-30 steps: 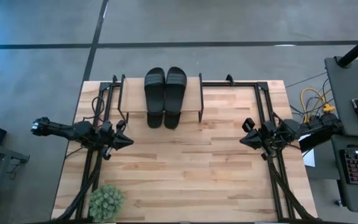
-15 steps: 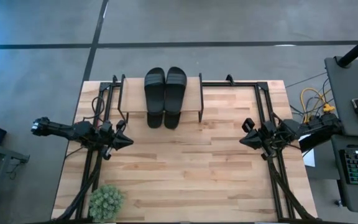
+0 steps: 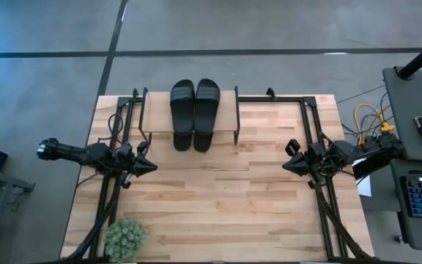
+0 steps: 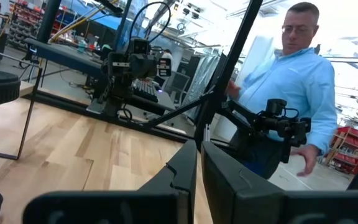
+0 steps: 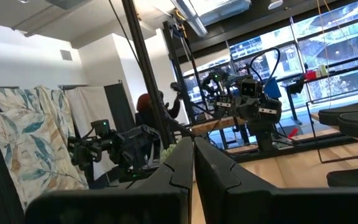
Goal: Pick and place slides into the shelf
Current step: Return to Home Position
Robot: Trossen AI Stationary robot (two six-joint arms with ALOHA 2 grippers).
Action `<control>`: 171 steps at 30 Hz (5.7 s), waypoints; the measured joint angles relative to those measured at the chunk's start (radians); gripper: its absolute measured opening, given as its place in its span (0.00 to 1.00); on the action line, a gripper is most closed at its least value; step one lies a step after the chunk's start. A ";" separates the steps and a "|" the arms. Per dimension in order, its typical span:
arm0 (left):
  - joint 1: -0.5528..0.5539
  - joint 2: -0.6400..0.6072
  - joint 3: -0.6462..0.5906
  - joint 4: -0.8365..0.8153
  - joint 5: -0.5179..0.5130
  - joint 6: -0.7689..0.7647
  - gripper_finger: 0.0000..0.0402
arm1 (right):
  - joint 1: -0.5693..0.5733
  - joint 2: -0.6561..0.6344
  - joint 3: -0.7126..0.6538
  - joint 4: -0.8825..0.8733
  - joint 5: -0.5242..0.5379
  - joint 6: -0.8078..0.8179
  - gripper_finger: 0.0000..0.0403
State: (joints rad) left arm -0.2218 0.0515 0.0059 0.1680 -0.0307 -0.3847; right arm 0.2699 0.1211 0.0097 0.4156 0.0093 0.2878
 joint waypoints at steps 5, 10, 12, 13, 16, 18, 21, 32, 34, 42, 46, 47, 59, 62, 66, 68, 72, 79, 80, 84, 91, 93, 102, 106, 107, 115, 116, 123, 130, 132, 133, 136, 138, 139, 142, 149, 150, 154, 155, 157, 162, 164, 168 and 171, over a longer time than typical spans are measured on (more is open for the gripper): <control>0.000 -0.001 0.000 0.000 0.000 0.000 0.03 | 0.000 0.000 0.000 0.000 0.000 -0.001 0.02; 0.000 0.000 0.000 -0.001 0.000 0.000 0.03 | 0.000 -0.004 0.000 -0.001 -0.003 -0.041 0.02; 0.000 -0.002 0.000 -0.001 0.000 0.000 0.03 | -0.003 -0.016 0.000 -0.018 -0.009 -0.026 0.02; 0.000 -0.002 0.000 0.000 0.000 0.000 0.03 | -0.011 -0.023 0.000 -0.030 -0.010 -0.039 0.02; 0.000 -0.002 0.000 -0.002 0.000 0.000 0.03 | -0.053 -0.061 0.000 -0.084 -0.009 -0.056 0.02; 0.000 0.000 0.000 0.000 0.000 0.000 0.03 | -0.091 -0.101 0.000 -0.127 -0.012 -0.022 0.02; 0.000 0.000 0.000 0.000 0.000 0.000 0.03 | -0.138 -0.121 0.002 -0.161 -0.066 0.014 0.02; 0.000 0.000 0.000 0.005 0.000 0.000 0.03 | -0.144 -0.119 0.001 -0.363 -0.353 -0.174 0.02; 0.000 -0.001 0.000 0.001 0.000 0.000 0.03 | -0.144 -0.117 0.001 -0.366 -0.304 -0.151 0.02; 0.000 0.000 0.000 0.005 0.000 0.000 0.03 | -0.144 -0.121 0.001 -0.383 -0.169 -0.060 0.02; 0.000 0.000 0.000 0.005 0.000 0.000 0.03 | -0.144 -0.121 0.001 -0.383 -0.169 -0.077 0.02; 0.000 -0.002 0.000 0.005 0.000 0.000 0.03 | -0.144 -0.121 0.001 -0.383 -0.169 -0.092 0.02; 0.000 0.000 0.000 0.005 0.000 0.000 0.03 | -0.144 -0.120 0.001 -0.382 -0.168 0.043 0.02; 0.000 0.000 0.000 0.006 0.000 0.000 0.03 | -0.144 -0.118 0.000 -0.382 -0.165 0.053 0.02; 0.000 -0.002 0.000 0.006 0.000 0.000 0.03 | -0.144 -0.118 0.000 -0.382 -0.165 0.053 0.02; 0.000 -0.001 0.000 0.005 0.000 0.000 0.03 | -0.144 -0.118 0.000 -0.382 -0.165 0.053 0.02; 0.000 0.001 0.000 0.005 0.000 0.000 0.03 | -0.144 -0.118 0.000 -0.382 -0.165 0.053 0.02; 0.000 0.000 0.000 0.006 0.000 0.000 0.03 | -0.144 -0.117 0.000 -0.382 -0.166 0.053 0.02; 0.000 0.001 0.000 0.006 0.000 0.000 0.03 | -0.144 -0.117 0.000 -0.382 -0.166 0.053 0.02; 0.000 -0.001 0.000 0.006 0.000 0.000 0.03 | -0.144 -0.117 0.000 -0.381 -0.166 0.053 0.02; 0.000 -0.001 0.000 0.005 0.000 0.000 0.03 | -0.144 -0.117 0.000 -0.382 -0.166 0.053 0.02; 0.000 0.000 0.000 0.006 0.000 0.000 0.03 | -0.144 -0.117 0.000 -0.382 -0.166 0.053 0.02; 0.000 0.000 0.000 0.006 0.000 0.000 0.03 | -0.144 -0.117 0.000 -0.382 -0.166 0.053 0.02; 0.002 -0.022 0.001 0.006 0.000 0.000 0.03 | -0.144 -0.113 0.000 -0.381 -0.166 0.053 0.02; 0.007 -0.023 0.003 0.009 0.002 0.000 0.03 | -0.144 -0.111 0.000 -0.381 -0.166 0.053 0.02; 0.081 -0.017 0.004 -0.011 0.032 0.165 0.03 | -0.144 -0.109 0.000 -0.381 -0.166 0.053 0.02; 0.091 -0.024 0.003 -0.014 0.036 0.209 0.03 | -0.144 -0.107 0.000 -0.381 -0.166 0.053 0.02; 0.152 -0.024 0.001 -0.022 0.043 0.445 0.03 | -0.144 -0.106 0.000 -0.382 -0.166 0.053 0.02; 0.199 -0.025 0.000 -0.017 0.047 0.400 0.03 | -0.144 -0.105 0.000 -0.382 -0.166 0.053 0.02; 0.217 -0.025 0.000 -0.012 0.053 0.391 0.03 | -0.144 -0.105 0.000 -0.382 -0.166 0.053 0.02; 0.223 -0.025 0.000 -0.012 0.058 0.391 0.03 | -0.144 -0.105 0.000 -0.382 -0.166 0.053 0.02; 0.234 -0.025 0.000 -0.022 0.062 0.395 0.03 | -0.144 -0.105 0.000 -0.381 -0.166 0.053 0.02; 0.236 -0.025 0.000 -0.024 0.063 0.405 0.03 | -0.144 -0.105 0.000 -0.382 -0.166 0.053 0.02; 0.236 -0.025 0.000 -0.024 0.063 0.417 0.03 | -0.144 -0.105 0.000 -0.381 -0.166 0.053 0.02; 0.236 -0.025 -0.001 -0.031 0.063 0.426 0.03 | -0.144 -0.105 0.000 -0.381 -0.166 0.053 0.02; 0.236 -0.025 -0.001 -0.054 0.063 0.419 0.03 | -0.144 -0.105 0.000 -0.382 -0.166 0.053 0.02; 0.236 -0.025 -0.001 -0.049 0.063 0.419 0.03 | -0.144 -0.105 0.000 -0.382 -0.166 0.053 0.02; 0.236 -0.023 -0.001 -0.027 0.063 0.418 0.03 | -0.144 -0.105 0.000 -0.382 -0.166 0.053 0.02; 0.236 -0.020 -0.001 -0.020 0.063 0.418 0.03 | -0.144 -0.105 0.000 -0.382 -0.166 0.053 0.02; 0.236 -0.014 -0.001 -0.018 0.062 0.418 0.03 | -0.144 -0.105 0.000 -0.382 -0.166 0.053 0.02; 0.236 -0.009 -0.001 -0.019 0.062 0.418 0.03 | -0.144 -0.105 0.000 -0.382 -0.166 0.053 0.02; 0.236 -0.008 -0.001 -0.019 0.062 0.418 0.03 | -0.144 -0.105 0.000 -0.382 -0.166 0.053 0.02; 0.236 -0.006 -0.001 -0.020 0.062 0.418 0.03 | -0.144 -0.105 0.000 -0.382 -0.166 0.053 0.02; 0.236 -0.006 -0.001 -0.019 0.061 0.418 0.03 | -0.144 -0.105 0.000 -0.382 -0.166 0.053 0.02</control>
State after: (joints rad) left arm 0.0139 0.0452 0.0051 0.1486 0.0307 0.0334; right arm 0.1257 0.0158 0.0097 0.0341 -0.1562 0.3405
